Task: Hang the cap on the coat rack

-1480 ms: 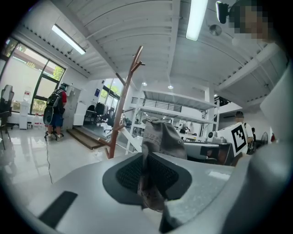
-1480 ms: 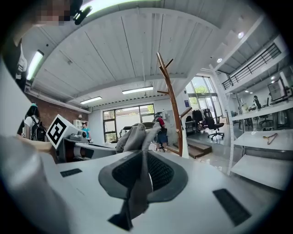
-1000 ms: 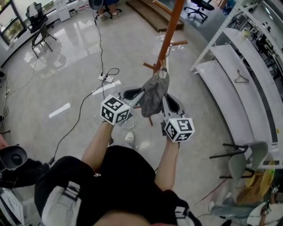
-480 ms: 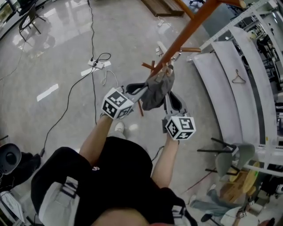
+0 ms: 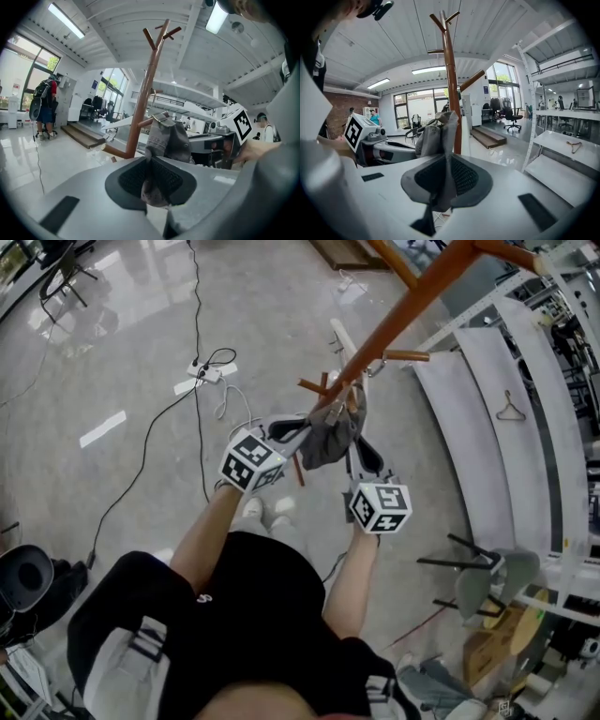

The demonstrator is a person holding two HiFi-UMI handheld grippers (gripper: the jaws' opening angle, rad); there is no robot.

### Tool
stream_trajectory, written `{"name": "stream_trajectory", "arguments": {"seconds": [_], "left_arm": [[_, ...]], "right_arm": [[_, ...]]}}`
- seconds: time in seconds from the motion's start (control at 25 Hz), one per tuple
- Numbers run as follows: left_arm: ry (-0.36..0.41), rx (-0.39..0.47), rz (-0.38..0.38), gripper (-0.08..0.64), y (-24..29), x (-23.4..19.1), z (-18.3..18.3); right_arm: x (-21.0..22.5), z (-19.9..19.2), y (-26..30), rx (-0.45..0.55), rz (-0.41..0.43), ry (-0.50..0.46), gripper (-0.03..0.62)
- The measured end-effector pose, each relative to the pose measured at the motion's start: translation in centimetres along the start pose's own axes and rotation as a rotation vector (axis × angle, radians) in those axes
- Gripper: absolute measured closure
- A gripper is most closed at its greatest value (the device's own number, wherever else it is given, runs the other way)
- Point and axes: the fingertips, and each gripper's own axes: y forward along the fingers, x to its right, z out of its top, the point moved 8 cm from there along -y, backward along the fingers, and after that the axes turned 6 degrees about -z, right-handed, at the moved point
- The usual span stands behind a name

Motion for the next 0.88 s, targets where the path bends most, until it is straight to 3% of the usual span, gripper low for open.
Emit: {"name": "stream_trajectory", "arguments": {"seconds": [0.36,0.68,0.88], "left_arm": [[-0.05,-0.06,0.084,0.531,2.0,-2.1,-0.7],[-0.123,-0.163,0.15,0.531,3.2,-3.5,-3.3],[-0.17,-0.122,0.144,0.512,2.8,-3.3,-3.9]], "right_arm": [[0.9,-0.6,2.9,-0.049,0.013,0.004,0.563],[0.7,-3.0,4.9,-0.147,0.012,-0.004,0.563],[0.8,-3.4,4.9,-0.124,0.031,0.033,0.544]]}}
